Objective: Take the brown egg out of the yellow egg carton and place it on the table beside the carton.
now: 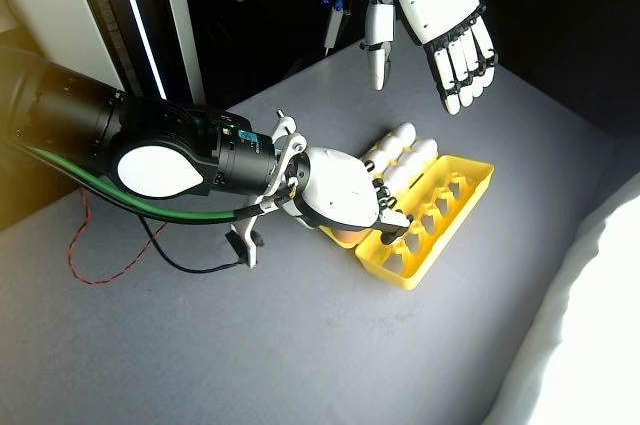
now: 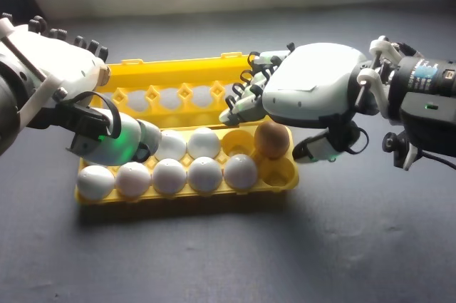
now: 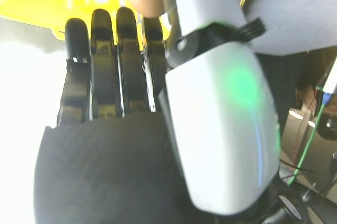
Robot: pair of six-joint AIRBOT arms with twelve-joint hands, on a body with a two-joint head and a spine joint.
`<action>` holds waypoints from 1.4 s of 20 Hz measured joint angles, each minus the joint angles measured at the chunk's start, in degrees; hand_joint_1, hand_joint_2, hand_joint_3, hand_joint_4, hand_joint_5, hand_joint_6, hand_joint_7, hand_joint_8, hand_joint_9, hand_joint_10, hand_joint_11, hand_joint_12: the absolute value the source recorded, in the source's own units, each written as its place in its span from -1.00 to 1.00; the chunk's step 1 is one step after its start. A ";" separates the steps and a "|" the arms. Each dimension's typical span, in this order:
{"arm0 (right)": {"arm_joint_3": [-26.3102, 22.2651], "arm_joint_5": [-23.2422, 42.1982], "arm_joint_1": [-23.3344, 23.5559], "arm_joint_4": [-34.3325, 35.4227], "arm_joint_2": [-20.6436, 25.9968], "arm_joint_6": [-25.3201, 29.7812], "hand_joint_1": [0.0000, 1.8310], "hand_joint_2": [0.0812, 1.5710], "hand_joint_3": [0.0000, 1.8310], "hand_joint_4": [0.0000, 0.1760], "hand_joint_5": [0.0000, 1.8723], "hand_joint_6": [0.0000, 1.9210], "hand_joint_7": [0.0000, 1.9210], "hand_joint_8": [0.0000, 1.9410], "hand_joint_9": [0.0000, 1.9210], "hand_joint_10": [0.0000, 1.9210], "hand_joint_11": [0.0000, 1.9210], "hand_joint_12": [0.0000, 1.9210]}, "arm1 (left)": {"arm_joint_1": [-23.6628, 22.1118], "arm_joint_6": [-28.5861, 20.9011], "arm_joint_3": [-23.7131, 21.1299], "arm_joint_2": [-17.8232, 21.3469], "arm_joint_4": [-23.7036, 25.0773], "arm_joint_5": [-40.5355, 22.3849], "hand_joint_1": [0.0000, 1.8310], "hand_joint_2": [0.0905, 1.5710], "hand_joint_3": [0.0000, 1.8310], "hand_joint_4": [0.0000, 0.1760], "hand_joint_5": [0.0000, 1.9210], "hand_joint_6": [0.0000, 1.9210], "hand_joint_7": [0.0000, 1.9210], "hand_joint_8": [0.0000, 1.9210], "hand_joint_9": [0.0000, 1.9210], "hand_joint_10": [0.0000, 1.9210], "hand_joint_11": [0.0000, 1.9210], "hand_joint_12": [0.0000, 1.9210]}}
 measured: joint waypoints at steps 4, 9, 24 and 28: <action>0.87 1.05 0.00 0.59 -0.55 0.00 0.44 0.17 -1.00 -1.00 -0.53 -0.98 -0.52 -0.98 -0.57 -0.93 -1.00 0.44 | 0.00 0.00 0.00 0.00 0.07 -0.04 -0.95 0.46 -1.00 -1.00 -0.72 -1.00 -0.73 -1.00 -0.76 -1.00 -1.00 -0.37; 0.87 2.38 -0.66 0.61 -0.85 0.00 0.49 0.22 -1.00 -1.00 -0.55 -0.98 -0.54 -0.99 -0.61 -0.95 -1.00 0.31 | 0.00 0.00 0.00 0.00 0.04 -0.07 -0.99 0.46 -1.00 -1.00 -0.75 -1.00 -0.76 -0.99 -0.78 -0.99 -1.00 -0.40; 1.97 3.63 -2.05 1.18 -1.79 0.00 0.54 0.28 -1.00 -1.00 -0.35 -0.93 -0.34 -0.95 -0.39 -0.85 -0.87 0.48 | 0.00 0.00 0.00 0.00 0.02 -0.09 -0.98 0.47 -1.00 -1.00 -0.73 -0.99 -0.73 -0.99 -0.75 -0.99 -1.00 -0.36; 2.08 3.80 -2.08 1.18 -2.08 0.00 0.53 0.34 -0.99 -1.00 -0.30 -0.95 -0.29 -0.97 -0.36 -0.84 -0.82 0.44 | 0.00 0.00 0.00 0.00 0.00 -0.07 -0.94 0.45 -1.00 -1.00 -0.70 -0.99 -0.69 -0.99 -0.71 -1.00 -1.00 -0.29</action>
